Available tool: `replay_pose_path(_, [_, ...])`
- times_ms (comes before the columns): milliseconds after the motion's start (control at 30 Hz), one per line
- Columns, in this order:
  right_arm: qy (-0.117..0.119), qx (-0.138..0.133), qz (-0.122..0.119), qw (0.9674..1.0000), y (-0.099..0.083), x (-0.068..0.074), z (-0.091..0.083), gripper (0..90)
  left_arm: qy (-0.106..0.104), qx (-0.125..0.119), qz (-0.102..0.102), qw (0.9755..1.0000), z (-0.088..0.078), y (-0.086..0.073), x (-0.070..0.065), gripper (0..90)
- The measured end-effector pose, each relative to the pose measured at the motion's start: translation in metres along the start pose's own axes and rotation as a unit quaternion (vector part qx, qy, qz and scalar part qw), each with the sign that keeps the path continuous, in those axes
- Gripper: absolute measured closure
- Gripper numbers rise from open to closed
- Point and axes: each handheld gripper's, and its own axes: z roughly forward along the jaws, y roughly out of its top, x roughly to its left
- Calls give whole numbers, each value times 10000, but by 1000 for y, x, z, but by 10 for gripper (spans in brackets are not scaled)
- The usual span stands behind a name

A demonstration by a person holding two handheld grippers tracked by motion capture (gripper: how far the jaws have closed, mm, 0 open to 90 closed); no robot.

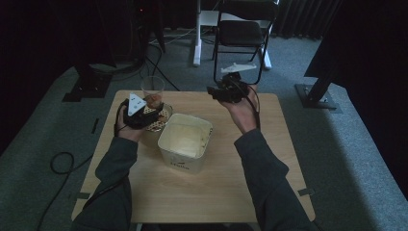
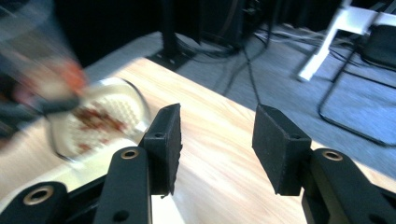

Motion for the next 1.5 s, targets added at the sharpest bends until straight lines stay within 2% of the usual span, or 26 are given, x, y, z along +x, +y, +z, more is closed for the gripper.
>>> replay_pose_path(100, [-250,125,74,9996,-25,-18,1,515,195,52,12,9998,-7,-6,11,424])
replay_pose_path(200, [-324,256,280,9988,-55,-37,5,511,387,119,46,9992,-15,-11,22,424])
replay_pose_path(467, [-610,653,513,9947,-132,-68,13,494,844,233,242,9959,-27,-20,43,424])
replay_pose_path(567, [-693,864,630,9918,-167,-75,16,495,1054,312,384,9932,-28,-23,49,424])
replay_pose_path(600, [-727,923,622,9911,-175,-76,17,495,1115,357,454,9921,-28,-24,51,424])
replay_pose_path(633, [-727,923,622,9911,-175,-76,17,495,1115,357,454,9921,-28,-24,51,423])
replay_pose_path(667, [-765,1006,625,9900,-184,-76,18,495,1250,448,613,9892,-28,-25,53,423])
replay_pose_path(700, [-807,1077,645,9888,-202,-78,19,495,1308,485,685,9879,-28,-26,54,424])
replay_pose_path(767, [-836,1086,695,9881,-216,-78,18,495,1440,557,887,9840,-28,-27,55,423])
replay_pose_path(867, [-997,1115,705,9862,-236,-77,15,489,1637,657,1182,9772,-29,-27,57,423])
replay_pose_path(967, [-1123,1114,699,9849,-250,-77,12,487,1787,764,1497,9694,-30,-29,57,423])
replay_pose_path(1033, [-1171,1175,717,9835,-257,-78,10,484,1898,872,1795,9613,-31,-30,57,423])
replay_pose_path(1067, [-1163,1207,727,9832,-262,-79,9,484,1918,908,1881,9589,-32,-30,57,423])
replay_pose_path(1167, [-1171,1239,781,9823,-269,-80,6,484,2010,1051,2224,9482,-31,-32,56,424])
replay_pose_path(1233, [-1171,1258,827,9816,-273,-80,6,481,2073,1180,2527,9377,-30,-33,56,424])
replay_pose_path(1267, [-1178,1271,837,9813,-276,-80,6,474,2094,1212,2643,9336,-30,-33,56,423])
replay_pose_path(1300, [-1175,1237,841,9817,-277,-80,6,473,2127,1267,2799,9276,-30,-33,55,424])
replay_pose_path(1400, [-1170,1169,895,9822,-278,-80,5,462,2176,1364,3091,9157,-29,-30,55,423])
replay_pose_path(1433, [-1167,1164,877,9824,-279,-80,5,445,2206,1369,3162,9125,-29,-30,55,423])
replay_pose_path(1500, [-1185,1151,793,9831,-279,-79,6,428,2250,1425,3333,9044,-29,-28,56,423])
